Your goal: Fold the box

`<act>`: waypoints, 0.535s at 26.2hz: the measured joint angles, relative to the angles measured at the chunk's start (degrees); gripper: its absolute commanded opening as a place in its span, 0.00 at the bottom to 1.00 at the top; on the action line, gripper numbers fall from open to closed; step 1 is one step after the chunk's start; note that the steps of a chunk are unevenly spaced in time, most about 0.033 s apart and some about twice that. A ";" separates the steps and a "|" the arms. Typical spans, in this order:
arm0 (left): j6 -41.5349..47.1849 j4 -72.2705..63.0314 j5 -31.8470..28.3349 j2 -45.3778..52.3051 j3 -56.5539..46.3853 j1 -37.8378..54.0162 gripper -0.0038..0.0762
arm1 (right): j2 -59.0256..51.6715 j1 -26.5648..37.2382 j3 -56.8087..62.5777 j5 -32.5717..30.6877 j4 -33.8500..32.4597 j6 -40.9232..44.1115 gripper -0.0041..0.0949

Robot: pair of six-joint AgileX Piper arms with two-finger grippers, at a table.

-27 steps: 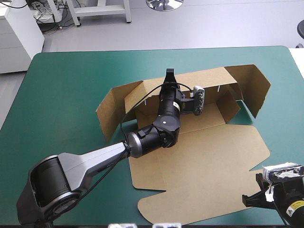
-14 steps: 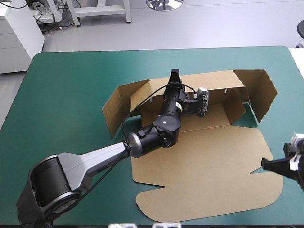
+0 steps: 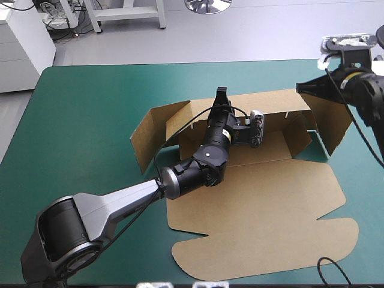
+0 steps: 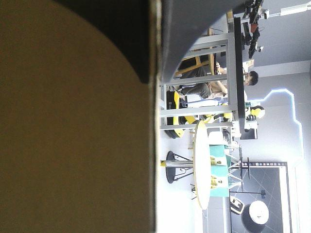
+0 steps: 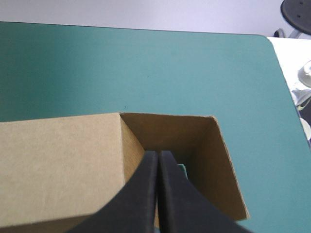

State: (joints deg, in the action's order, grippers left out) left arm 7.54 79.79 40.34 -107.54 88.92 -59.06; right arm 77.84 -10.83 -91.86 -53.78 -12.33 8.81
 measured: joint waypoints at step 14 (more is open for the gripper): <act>0.00 0.00 -0.06 0.00 0.00 0.00 0.04 | 25.59 18.43 -19.43 -8.22 32.91 -21.38 0.02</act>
State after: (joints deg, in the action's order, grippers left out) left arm 7.54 79.79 40.28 -107.54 88.92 -59.06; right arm 103.43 7.59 -111.29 -62.00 20.58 -12.58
